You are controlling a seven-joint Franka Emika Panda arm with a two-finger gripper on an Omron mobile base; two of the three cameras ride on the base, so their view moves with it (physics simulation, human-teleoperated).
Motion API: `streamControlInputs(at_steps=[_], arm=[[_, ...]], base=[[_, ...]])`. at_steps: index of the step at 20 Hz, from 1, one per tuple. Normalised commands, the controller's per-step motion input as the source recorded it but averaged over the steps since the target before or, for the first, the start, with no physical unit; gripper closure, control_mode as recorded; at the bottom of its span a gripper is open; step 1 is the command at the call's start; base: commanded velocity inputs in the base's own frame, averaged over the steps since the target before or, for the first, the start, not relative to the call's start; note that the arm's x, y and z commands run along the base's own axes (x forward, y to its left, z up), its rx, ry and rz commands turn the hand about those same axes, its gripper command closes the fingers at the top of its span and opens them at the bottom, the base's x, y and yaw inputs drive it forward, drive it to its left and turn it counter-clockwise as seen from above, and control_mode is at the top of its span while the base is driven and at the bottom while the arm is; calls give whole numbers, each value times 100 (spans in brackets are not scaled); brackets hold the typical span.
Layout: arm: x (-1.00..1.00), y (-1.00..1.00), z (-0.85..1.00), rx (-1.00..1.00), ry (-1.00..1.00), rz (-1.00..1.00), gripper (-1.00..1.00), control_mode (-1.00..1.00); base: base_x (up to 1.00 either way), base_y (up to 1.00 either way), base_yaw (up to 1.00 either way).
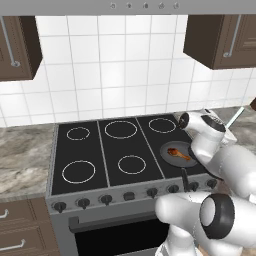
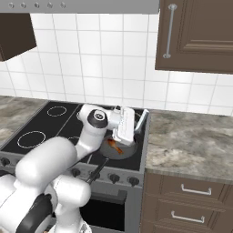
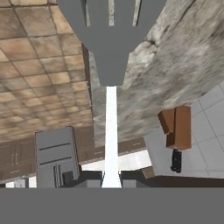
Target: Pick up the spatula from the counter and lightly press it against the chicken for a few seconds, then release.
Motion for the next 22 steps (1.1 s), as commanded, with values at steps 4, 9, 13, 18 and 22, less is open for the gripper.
streamControlInputs(at_steps=[4,9,13,18,22], arm=[[0,42,0,-3,-2,-2,100,-100],[0,46,0,-2,0,-3,100,-100],[2,39,0,-3,0,-3,100,-100],[11,33,0,-3,0,-4,100,-100],[25,24,-3,-3,0,-4,100,-100]], base=[[0,0,0],[0,0,0],[0,0,0],[0,0,0],[0,0,0]])
